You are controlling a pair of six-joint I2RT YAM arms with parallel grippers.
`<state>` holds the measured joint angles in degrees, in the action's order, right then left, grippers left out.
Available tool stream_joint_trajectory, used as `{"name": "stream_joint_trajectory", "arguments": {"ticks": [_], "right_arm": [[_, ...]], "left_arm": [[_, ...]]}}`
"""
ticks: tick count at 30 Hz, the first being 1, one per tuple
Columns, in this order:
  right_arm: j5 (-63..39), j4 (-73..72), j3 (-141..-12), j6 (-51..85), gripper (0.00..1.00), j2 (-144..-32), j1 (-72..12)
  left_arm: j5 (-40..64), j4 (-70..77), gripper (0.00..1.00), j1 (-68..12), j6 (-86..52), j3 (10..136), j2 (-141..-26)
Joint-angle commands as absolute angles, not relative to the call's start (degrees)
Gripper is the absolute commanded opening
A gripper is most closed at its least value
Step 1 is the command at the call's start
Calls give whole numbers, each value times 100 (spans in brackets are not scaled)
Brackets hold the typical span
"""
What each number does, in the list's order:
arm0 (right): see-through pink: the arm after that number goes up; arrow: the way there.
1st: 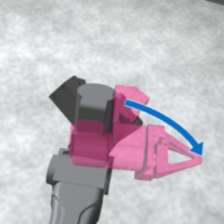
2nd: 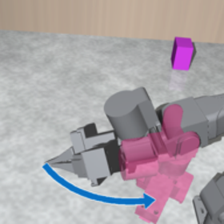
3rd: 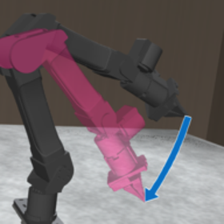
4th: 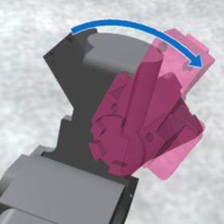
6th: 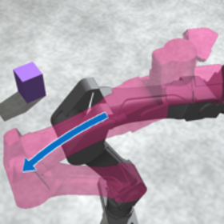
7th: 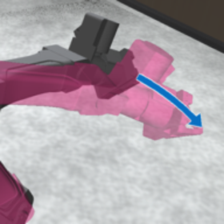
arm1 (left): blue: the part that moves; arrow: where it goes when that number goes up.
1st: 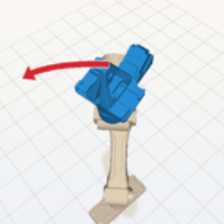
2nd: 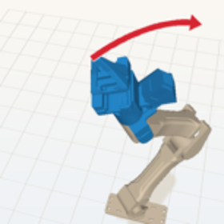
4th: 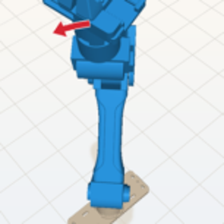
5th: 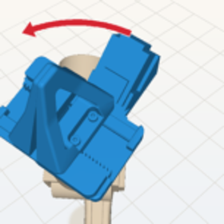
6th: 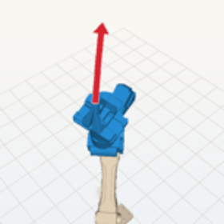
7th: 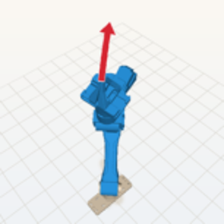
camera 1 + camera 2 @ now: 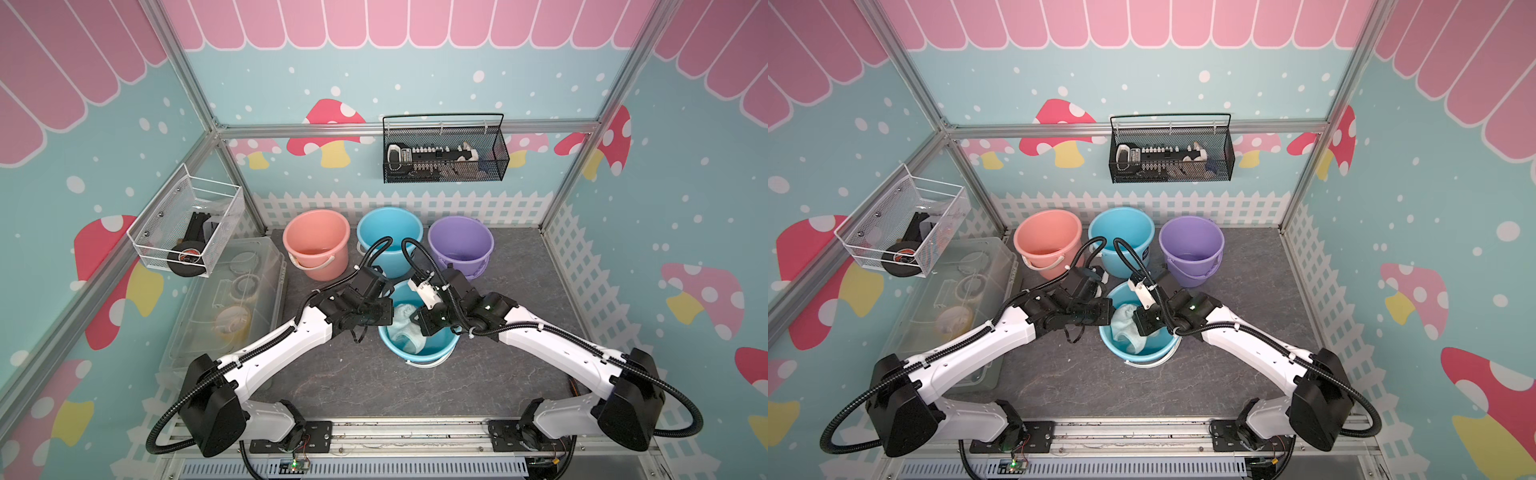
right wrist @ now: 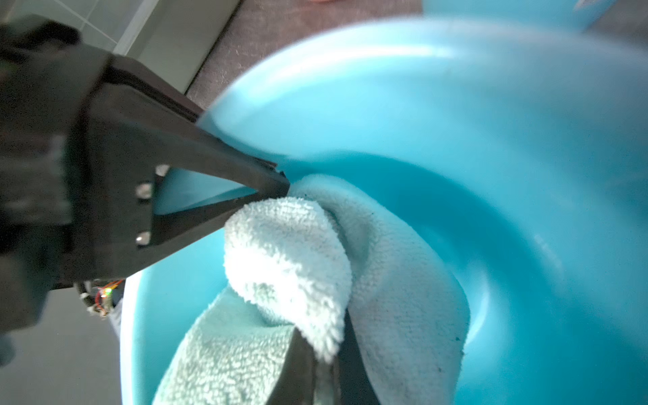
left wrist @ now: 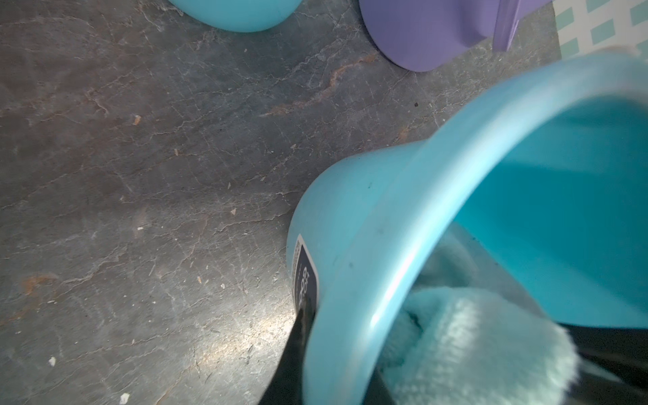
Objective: Wipe the inside of the bucket with a cloth
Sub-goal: Wipe the dirt from the inside of the bucket.
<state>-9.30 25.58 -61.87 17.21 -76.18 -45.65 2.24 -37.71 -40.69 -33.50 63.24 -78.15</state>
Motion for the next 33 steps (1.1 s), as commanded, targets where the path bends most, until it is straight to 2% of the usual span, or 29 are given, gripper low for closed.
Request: {"name": "stream_joint_trajectory", "arguments": {"ticks": [1,8,14,20,26,33], "right_arm": [[-567,1739,-5870,-780,0,-7277,-4562],[-617,760,-5485,-4981,0,-7048,-4562],[-245,-451,-5502,-7163,0,-7476,-4562],[-436,-1015,-5472,-8068,0,-7982,-4536],[-823,-595,-5321,-8531,0,-8387,-4526],[-739,-121,-5298,-8736,0,-8953,-4487]], "left_arm": [[436,-3590,0,-4088,-3202,6395,-7727],[492,-3683,0,-4092,-3094,6397,-7614],[693,-3683,0,-4092,-2994,6355,-7520],[903,-3709,0,-4118,-2892,6338,-7452],[824,-3719,0,-4116,-2874,6337,-7311],[829,-3718,0,-4113,-2813,6355,-7192]]}}
